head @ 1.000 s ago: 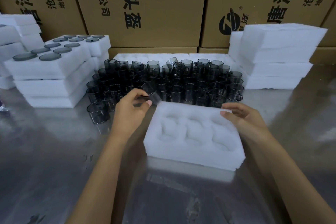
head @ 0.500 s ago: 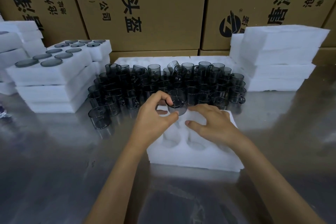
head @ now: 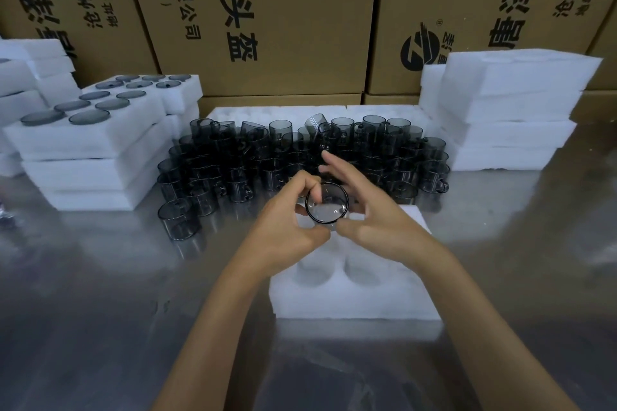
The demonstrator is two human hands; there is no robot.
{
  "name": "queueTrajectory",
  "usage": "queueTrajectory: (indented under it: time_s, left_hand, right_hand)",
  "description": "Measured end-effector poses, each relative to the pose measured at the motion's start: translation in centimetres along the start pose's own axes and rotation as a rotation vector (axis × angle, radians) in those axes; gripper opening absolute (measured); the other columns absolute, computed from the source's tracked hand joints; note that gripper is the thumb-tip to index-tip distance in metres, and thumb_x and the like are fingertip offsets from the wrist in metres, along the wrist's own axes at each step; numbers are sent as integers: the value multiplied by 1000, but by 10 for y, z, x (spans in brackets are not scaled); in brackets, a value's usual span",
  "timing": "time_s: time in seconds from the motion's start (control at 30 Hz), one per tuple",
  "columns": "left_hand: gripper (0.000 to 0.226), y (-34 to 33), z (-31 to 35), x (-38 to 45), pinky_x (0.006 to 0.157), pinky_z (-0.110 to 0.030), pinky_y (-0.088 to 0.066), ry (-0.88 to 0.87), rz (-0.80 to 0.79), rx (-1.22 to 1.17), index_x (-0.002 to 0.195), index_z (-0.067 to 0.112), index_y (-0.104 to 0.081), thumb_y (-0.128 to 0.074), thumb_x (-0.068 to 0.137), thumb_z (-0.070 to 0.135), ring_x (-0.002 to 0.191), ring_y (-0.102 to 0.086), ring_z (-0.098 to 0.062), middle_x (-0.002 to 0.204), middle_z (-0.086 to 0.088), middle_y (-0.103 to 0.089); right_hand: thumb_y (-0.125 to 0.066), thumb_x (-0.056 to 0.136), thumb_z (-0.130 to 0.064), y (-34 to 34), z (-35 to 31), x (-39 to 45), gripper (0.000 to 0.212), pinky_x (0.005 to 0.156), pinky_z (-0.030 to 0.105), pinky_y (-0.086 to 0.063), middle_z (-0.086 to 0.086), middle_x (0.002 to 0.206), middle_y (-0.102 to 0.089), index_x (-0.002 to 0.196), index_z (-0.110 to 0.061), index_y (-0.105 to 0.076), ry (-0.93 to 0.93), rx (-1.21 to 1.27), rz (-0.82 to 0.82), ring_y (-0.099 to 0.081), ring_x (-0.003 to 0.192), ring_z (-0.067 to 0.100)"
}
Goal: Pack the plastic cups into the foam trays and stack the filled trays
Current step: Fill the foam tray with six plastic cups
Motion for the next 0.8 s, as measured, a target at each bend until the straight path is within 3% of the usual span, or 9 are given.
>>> queueTrajectory:
  time_s: [0.1, 0.23, 0.4, 0.53, 0.63, 0.8]
  left_hand:
    - [38, 0, -1, 0, 95, -44, -52, 18, -38, -52, 93, 31, -45, -65, 67, 11, 101, -64, -16, 102, 15, -65]
    - [54, -4, 0, 2, 102, -24, -46, -6, -28, -201, 114, 23, -46, -65, 67, 2, 117, -59, -7, 116, 11, -62]
    - [54, 0, -3, 2, 88, -21, -50, 18, 13, -305, 116, 24, -56, -68, 69, 0, 109, -64, -8, 111, 13, -65]
    - [60, 2, -3, 0, 84, -22, -52, 35, -22, -358, 121, 27, -62, -65, 70, -5, 111, -65, -12, 118, 7, -65]
    - [62, 1, -2, 0, 92, -25, -51, 32, -50, -357, 126, 26, -60, -71, 73, -5, 115, -63, -14, 126, 0, -63]
    - [60, 11, -10, 1, 102, -34, -49, 55, 29, -364, 125, 30, -62, -82, 71, 14, 116, -64, -18, 129, -5, -61]
  right_hand:
    - [-69, 78, 6, -7, 5, -4, 84, 99, 20, -46, -10, 138, -41, 148, -30, -40, 31, -74, 70, -50, 122, -1]
    - [-77, 69, -11, -9, 7, -9, 62, 88, 12, -47, -5, 124, -39, 126, -18, -53, 123, -193, 305, -51, 109, -4]
    - [-83, 72, -19, -17, 3, -13, 51, 74, 41, -57, -3, 110, -39, 109, -9, -49, 164, -329, 512, -50, 96, 11]
    - [-85, 70, -31, -18, 4, -14, 54, 71, 35, -48, -7, 95, -41, 97, -17, -40, 124, -356, 552, -46, 86, 13]
    - [-85, 70, -38, -17, 4, -15, 57, 71, 34, -47, -11, 88, -44, 94, -21, -36, 72, -354, 535, -48, 87, 15]
    - [-81, 76, -36, -13, 1, -17, 43, 76, 31, -51, -7, 80, -56, 88, -24, -42, 82, -176, 443, -58, 79, 15]
Point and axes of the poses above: each hand's wrist, its own x-axis towards the middle knuckle, its own y-axis out of the back of the hand, z = x × y, the point moved 2 cm from there along x, towards the middle knuckle
